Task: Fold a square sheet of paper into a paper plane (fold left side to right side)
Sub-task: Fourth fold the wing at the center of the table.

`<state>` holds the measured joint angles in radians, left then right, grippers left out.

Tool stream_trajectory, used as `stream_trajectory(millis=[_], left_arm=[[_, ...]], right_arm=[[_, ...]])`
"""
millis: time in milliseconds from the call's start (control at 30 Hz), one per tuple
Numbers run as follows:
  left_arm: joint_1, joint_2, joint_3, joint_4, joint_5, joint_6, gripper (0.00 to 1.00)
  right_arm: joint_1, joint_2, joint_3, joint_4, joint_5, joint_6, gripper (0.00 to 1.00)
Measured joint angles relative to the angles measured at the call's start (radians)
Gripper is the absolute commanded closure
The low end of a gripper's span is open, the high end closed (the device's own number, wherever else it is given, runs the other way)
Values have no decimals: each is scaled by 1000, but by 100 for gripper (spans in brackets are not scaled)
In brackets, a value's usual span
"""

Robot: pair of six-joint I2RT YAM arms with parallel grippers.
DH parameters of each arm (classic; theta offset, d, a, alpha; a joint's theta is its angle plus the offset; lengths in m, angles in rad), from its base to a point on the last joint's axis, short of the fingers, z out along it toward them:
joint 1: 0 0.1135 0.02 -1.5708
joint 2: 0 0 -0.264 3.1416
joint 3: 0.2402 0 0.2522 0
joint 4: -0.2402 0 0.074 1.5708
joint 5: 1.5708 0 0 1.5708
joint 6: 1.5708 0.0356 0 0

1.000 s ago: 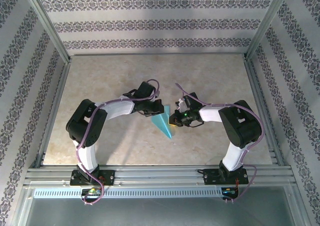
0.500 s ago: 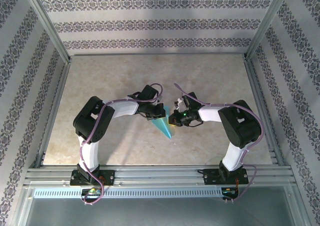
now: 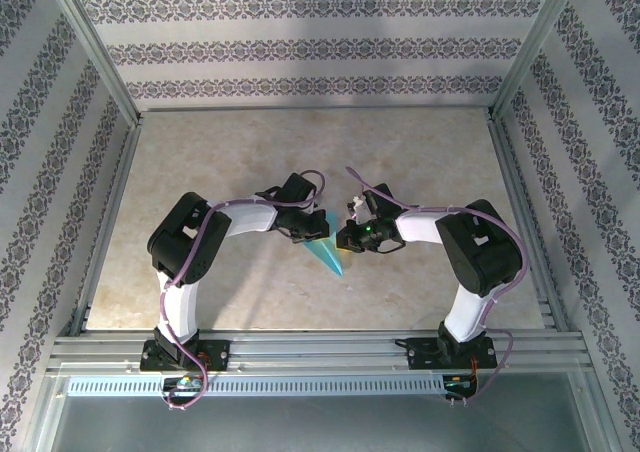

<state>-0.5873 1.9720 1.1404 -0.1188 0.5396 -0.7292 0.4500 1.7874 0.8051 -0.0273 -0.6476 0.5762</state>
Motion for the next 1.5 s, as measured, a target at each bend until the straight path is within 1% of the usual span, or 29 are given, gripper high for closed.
stream_trajectory(millis=[133, 300, 633, 833, 933, 1000, 1100, 1167, 1233, 1367, 1500], left_arm=[[1, -2, -16, 31, 3, 0, 100], [2, -12, -49, 82, 5, -4, 100], [5, -28, -101, 161, 7, -12, 100], [5, -30, -104, 161, 6, -12, 100], [5, -30, -104, 161, 6, -12, 100], [5, -30, -104, 161, 6, -12, 100], [5, -30, -104, 161, 6, -12, 100], [5, -30, -104, 161, 6, -12, 100], [5, -30, -104, 161, 6, -12, 100], [5, -31, -104, 162, 6, -12, 100], [5, -31, -104, 161, 6, -12, 100]], right_arm=[[0, 0, 0, -3, 0, -1, 99], [3, 0, 5, -10, 4, -4, 96], [5, -10, 11, -27, 12, -2, 82], [-11, -62, 11, -76, 19, 2, 74], [-34, -114, 11, -95, 19, 0, 73], [-47, -153, 9, -107, 18, 0, 75], [-59, -209, -5, -115, 5, 0, 82], [-64, -238, -23, -117, -26, -2, 92], [-64, -253, -43, -114, -66, 2, 99], [-51, -261, -93, -101, -132, 24, 100], [-16, -261, -132, -80, -173, 51, 100]])
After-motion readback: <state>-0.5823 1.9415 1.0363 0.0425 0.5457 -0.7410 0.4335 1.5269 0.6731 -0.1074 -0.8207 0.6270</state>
